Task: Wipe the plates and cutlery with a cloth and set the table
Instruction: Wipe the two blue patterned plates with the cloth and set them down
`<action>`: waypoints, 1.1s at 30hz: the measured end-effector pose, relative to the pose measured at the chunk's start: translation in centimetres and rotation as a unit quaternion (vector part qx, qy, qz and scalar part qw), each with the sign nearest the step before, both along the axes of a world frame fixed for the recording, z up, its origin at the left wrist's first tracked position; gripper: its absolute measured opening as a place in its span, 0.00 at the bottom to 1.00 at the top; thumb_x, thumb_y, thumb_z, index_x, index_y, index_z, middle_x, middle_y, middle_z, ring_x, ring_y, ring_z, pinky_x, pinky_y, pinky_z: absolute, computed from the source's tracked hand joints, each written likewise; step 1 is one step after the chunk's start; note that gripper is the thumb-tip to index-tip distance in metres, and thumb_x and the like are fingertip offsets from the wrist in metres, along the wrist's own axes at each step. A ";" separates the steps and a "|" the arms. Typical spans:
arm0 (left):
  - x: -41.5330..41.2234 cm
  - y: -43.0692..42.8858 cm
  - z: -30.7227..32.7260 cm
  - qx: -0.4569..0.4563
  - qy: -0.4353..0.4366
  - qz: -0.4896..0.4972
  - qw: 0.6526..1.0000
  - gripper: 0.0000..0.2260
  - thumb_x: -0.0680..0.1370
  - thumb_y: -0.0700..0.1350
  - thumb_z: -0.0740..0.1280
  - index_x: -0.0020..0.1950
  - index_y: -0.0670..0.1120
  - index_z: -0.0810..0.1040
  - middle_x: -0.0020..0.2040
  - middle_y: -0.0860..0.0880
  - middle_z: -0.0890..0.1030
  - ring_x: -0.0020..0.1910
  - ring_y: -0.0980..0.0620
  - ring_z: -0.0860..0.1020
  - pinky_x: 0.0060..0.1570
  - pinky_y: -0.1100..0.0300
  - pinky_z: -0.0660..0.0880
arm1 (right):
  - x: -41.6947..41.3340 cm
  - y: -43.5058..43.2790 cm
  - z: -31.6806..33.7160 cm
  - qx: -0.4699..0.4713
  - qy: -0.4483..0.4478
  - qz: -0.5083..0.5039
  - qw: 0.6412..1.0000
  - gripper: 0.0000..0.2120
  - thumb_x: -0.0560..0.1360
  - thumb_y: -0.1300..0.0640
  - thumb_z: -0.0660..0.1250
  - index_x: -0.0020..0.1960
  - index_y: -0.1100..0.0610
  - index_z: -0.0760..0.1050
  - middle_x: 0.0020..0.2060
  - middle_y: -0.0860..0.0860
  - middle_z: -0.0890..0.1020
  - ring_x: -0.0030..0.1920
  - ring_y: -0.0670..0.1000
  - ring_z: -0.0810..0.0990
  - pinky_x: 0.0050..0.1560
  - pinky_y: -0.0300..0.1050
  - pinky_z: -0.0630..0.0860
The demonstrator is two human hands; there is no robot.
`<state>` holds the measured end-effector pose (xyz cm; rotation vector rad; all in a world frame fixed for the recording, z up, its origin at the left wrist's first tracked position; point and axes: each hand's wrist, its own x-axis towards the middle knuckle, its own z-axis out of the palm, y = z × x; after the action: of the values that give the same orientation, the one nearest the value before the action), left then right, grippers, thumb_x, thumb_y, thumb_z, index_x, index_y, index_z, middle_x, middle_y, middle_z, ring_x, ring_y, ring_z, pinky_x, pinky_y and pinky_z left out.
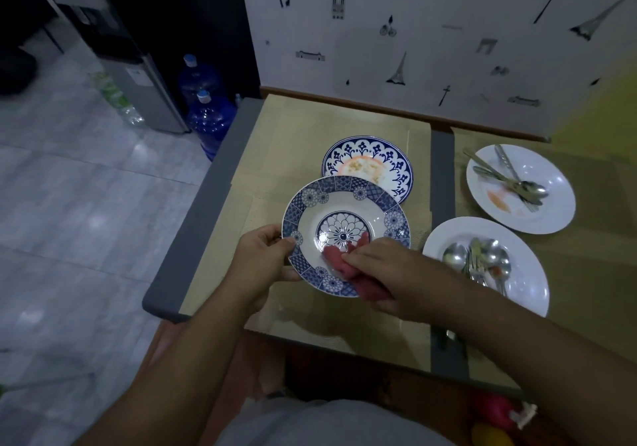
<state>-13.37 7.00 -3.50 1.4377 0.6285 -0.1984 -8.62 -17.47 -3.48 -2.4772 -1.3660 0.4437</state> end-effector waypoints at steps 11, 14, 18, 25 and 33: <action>1.7 0.6 1.5 0.049 -0.068 -0.038 0.996 0.12 0.83 0.38 0.62 0.65 0.45 0.76 0.53 0.47 0.85 0.49 0.54 0.85 0.47 0.62 0.82 | 1.6 0.7 -0.2 0.130 -0.219 0.017 0.967 0.12 0.77 0.61 0.72 0.59 0.62 0.80 0.48 0.58 0.83 0.47 0.57 0.78 0.47 0.52 0.76; 1.8 1.0 1.8 0.213 -0.168 -0.141 0.952 0.21 0.83 0.46 0.63 0.77 0.52 0.65 0.71 0.55 0.72 0.68 0.68 0.70 0.65 0.69 0.69 | 2.2 0.7 0.7 0.154 -0.240 0.018 0.958 0.10 0.80 0.60 0.66 0.58 0.63 0.80 0.48 0.58 0.83 0.46 0.58 0.77 0.48 0.52 0.76; 2.3 2.6 1.8 0.488 -0.318 -0.290 0.759 0.33 0.76 0.66 0.63 0.76 0.51 0.69 0.79 0.51 0.63 0.80 0.52 0.53 0.77 0.46 0.53 | 2.6 1.0 1.1 0.150 -0.260 0.028 0.954 0.09 0.80 0.61 0.67 0.58 0.63 0.81 0.48 0.59 0.83 0.46 0.59 0.79 0.48 0.54 0.77; 2.7 2.8 2.3 0.550 -0.420 -0.409 0.595 0.24 0.77 0.59 0.65 0.66 0.46 0.80 0.62 0.47 0.83 0.63 0.47 0.80 0.65 0.46 0.76 | 2.4 1.2 1.3 0.170 -0.245 0.000 0.954 0.11 0.79 0.61 0.67 0.60 0.63 0.80 0.48 0.58 0.82 0.46 0.57 0.77 0.48 0.51 0.76; 3.6 3.1 2.3 0.592 -0.476 -0.367 0.538 0.12 0.76 0.42 0.71 0.58 0.40 0.84 0.49 0.41 0.87 0.45 0.44 0.86 0.45 0.49 0.84 | 3.1 1.8 2.7 0.167 -0.211 -0.033 0.963 0.17 0.81 0.53 0.62 0.64 0.60 0.78 0.52 0.57 0.82 0.51 0.56 0.76 0.51 0.48 0.74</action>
<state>-9.80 10.08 -1.18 2.6930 -1.0864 0.4995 -5.55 -15.67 -0.83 -2.3982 -1.3587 -0.3292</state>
